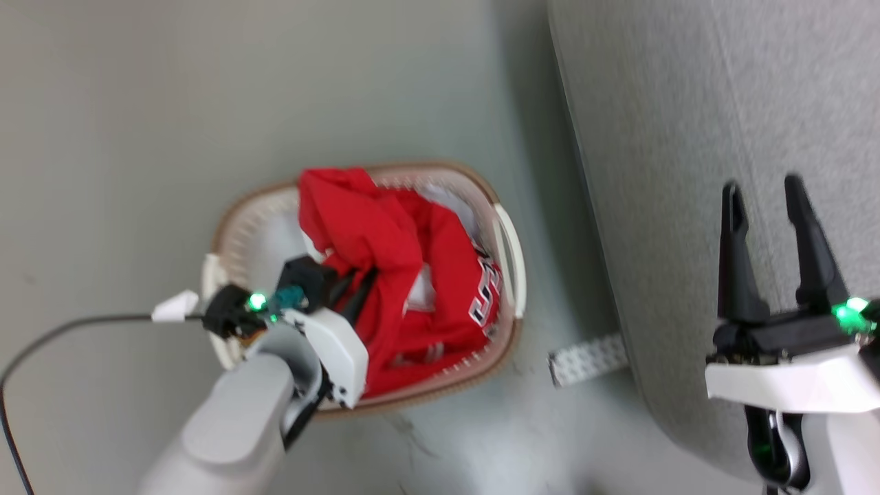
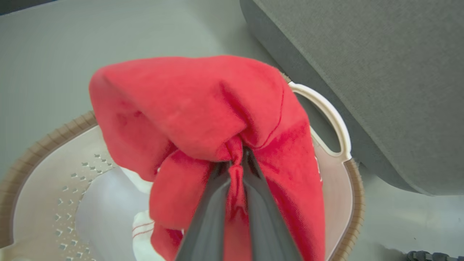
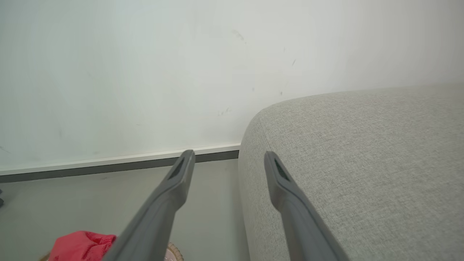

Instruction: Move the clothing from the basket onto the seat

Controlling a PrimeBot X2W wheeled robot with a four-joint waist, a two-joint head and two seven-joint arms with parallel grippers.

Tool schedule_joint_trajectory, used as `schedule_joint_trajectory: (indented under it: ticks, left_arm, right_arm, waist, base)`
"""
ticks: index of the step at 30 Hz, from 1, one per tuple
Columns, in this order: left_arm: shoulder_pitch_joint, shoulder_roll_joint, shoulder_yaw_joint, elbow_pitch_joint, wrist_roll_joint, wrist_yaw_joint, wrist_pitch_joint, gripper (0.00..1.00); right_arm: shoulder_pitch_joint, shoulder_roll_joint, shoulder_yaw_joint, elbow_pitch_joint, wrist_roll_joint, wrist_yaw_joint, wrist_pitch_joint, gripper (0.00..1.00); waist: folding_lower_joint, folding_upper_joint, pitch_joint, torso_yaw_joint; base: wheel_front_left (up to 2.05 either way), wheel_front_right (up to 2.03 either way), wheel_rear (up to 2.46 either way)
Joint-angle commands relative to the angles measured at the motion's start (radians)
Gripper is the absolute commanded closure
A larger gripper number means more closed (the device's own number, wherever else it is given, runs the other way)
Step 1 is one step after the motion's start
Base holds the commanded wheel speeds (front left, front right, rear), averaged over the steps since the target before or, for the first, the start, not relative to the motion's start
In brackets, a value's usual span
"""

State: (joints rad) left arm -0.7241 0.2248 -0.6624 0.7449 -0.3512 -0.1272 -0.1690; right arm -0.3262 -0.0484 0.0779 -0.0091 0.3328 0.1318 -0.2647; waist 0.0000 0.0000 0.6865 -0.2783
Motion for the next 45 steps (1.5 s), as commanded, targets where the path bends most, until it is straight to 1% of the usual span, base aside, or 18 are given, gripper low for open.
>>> schedule_joint_trajectory:
  ticks: [1,6,13,19,25,30,36,41,45]
  left_arm:
    - [0.020,-0.007,-0.004,-0.001,-0.022,-0.002,-0.010,1.00]
    - [0.072,-0.028,-0.015,-0.015,-0.081,-0.004,-0.031,1.00]
    - [0.147,-0.045,-0.013,-0.068,-0.143,-0.004,-0.045,1.00]
    - [0.197,-0.053,0.010,-0.152,-0.179,0.025,-0.047,1.00]
    - [0.224,-0.034,0.053,-0.276,-0.214,0.073,-0.040,1.00]
    - [0.222,-0.019,0.083,-0.389,-0.223,0.114,-0.031,1.00]
    - [0.222,-0.012,0.106,-0.480,-0.229,0.158,-0.025,1.00]
    - [0.240,-0.018,0.095,-0.518,-0.224,0.175,-0.017,1.00]
    - [0.246,-0.023,0.078,-0.544,-0.217,0.179,-0.006,1.00]
  right_arm:
    - [0.021,-0.003,-0.007,0.007,-0.012,-0.002,0.001,0.00]
    - [0.088,-0.003,-0.023,0.040,-0.032,-0.002,0.001,0.00]
    - [0.178,-0.003,-0.027,0.081,-0.057,-0.002,0.001,0.00]
    - [0.254,-0.003,-0.025,0.109,-0.072,-0.002,0.001,0.00]
    - [0.288,-0.003,0.010,0.120,-0.081,-0.002,0.001,0.00]
    - [0.285,-0.002,0.068,0.112,-0.113,-0.002,0.001,0.00]
    - [0.258,-0.003,0.185,0.087,-0.139,-0.002,0.001,0.00]
    - [0.232,-0.003,0.299,0.074,-0.101,-0.002,0.001,0.00]
    - [0.193,-0.004,0.368,0.086,-0.055,-0.002,0.001,0.00]
  waist:
    - [0.0000,0.0000,-0.126,0.079]
    - [0.0000,0.0000,-0.256,0.123]
    - [0.0000,0.0000,-0.422,0.161]
    - [0.0000,0.0000,-0.541,0.181]
    - [0.0000,0.0000,-0.606,0.185]
    - [0.0000,0.0000,-0.632,0.187]
    - [0.0000,0.0000,-0.654,0.184]
    - [0.0000,0.0000,-0.672,0.180]
    - [0.0000,0.0000,-0.677,0.180]
  base:
    - [0.00,0.00,0.00]
    - [0.00,0.00,0.00]
    - [0.00,0.00,0.00]
    - [0.00,0.00,0.00]
    - [0.00,0.00,0.00]
    - [0.00,0.00,0.00]
    - [0.00,0.00,0.00]
    - [0.00,0.00,0.00]
    - [0.00,0.00,0.00]
